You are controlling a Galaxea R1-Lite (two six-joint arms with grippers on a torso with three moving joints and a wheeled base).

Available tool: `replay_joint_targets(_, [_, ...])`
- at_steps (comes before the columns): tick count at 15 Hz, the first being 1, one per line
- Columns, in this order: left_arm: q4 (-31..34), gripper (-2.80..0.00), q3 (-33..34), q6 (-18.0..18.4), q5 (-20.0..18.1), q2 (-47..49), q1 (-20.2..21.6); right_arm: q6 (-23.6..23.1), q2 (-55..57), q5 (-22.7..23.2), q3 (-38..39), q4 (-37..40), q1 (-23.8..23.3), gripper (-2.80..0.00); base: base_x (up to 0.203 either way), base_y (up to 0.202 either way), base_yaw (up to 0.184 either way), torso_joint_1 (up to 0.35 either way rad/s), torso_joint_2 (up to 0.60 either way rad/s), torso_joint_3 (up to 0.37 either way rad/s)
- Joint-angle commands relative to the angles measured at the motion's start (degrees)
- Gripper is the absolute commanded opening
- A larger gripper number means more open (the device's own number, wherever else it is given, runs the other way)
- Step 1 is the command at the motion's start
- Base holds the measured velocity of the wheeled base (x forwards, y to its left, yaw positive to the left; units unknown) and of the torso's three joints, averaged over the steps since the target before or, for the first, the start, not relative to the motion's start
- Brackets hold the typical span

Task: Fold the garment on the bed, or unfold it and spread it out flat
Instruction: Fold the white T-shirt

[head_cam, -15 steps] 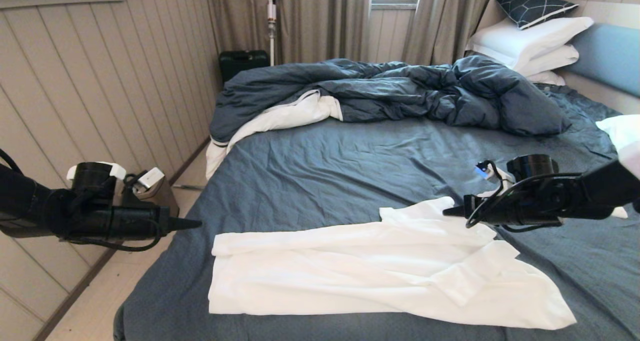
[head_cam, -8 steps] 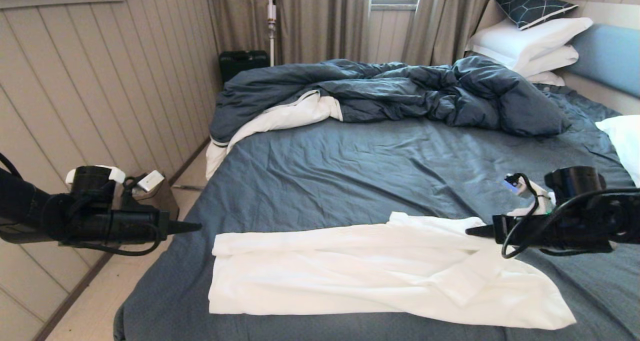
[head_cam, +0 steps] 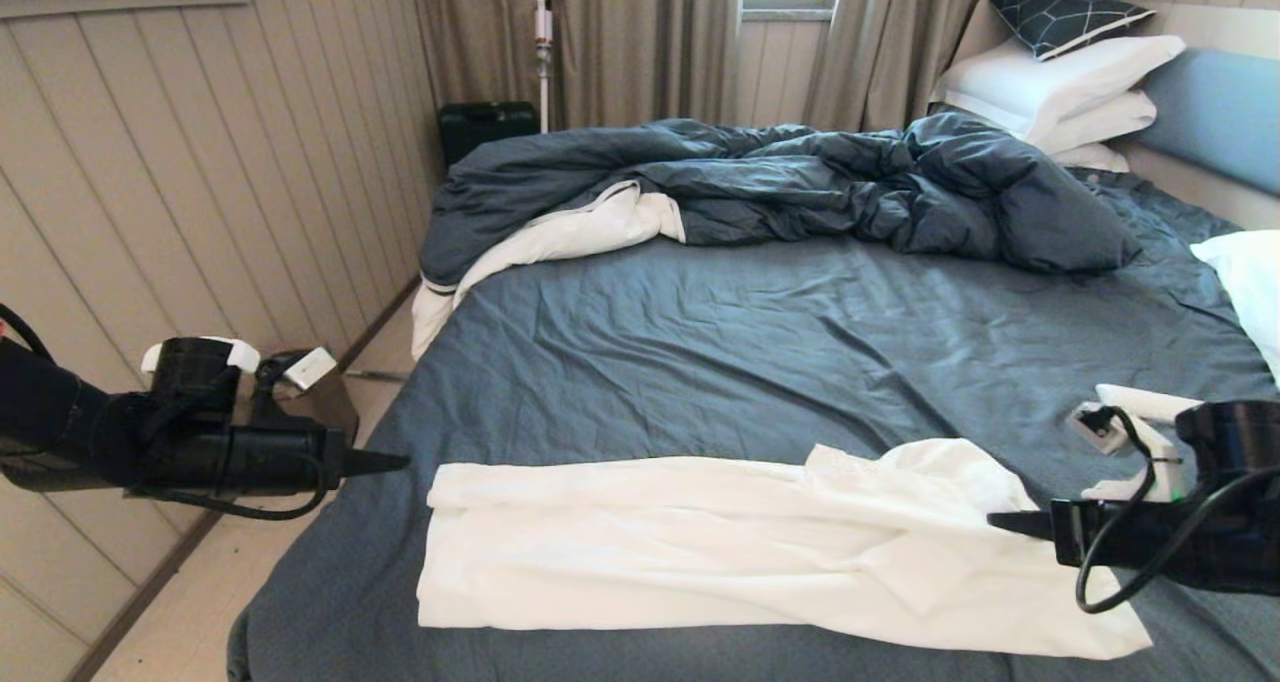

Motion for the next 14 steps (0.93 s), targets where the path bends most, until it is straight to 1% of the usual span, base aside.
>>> replay_joint_targets(1, [-0.1, -2.80, 0.1, 0.5, -0.3, 0.4, -0.2, -1.4, -0.9, 0.2, 2.3, -0.2, -1.3, -2.80, 0.000, 0.000, 0.000, 0.000, 0.00, 0.000])
replay_joint_targets(3, [-0.1, -2.80, 0.1, 0.6, -0.3, 0.6, -0.2, -3.7, -0.9, 0.2, 4.0, -0.3, -2.4, -2.80, 0.000, 0.000, 0.000, 0.000, 0.00, 0.000])
replay_joint_targets(7, [-0.1, -2.80, 0.2, 0.6, -0.3, 0.4, -0.2, -3.8, 0.7, 0.3, 4.7, -1.8, -3.6, -2.80, 0.000, 0.000, 0.000, 0.000, 0.00, 0.000])
replay_joint_targets(12, [-0.1, -2.80, 0.2, 0.6, -0.3, 0.6, -0.2, -3.7, 2.5, 0.4, 5.4, -4.2, -3.7, -2.80, 0.000, 0.000, 0.000, 0.000, 0.00, 0.000])
replay_joint_targets(13, [-0.1, -2.80, 0.1, 0.6, -0.3, 0.6, -0.2, -3.8, 2.7, 0.3, 6.3, -4.8, -3.7, 0.00, 0.000, 0.000, 0.000, 0.000, 0.00, 0.000])
replay_joint_targets(14, [-0.1, -2.80, 0.1, 0.6, -0.3, 0.7, -0.2, -3.8, 3.1, 0.4, 6.9, -6.6, -3.7, 0.00, 0.000, 0.000, 0.000, 0.000, 0.00, 0.000])
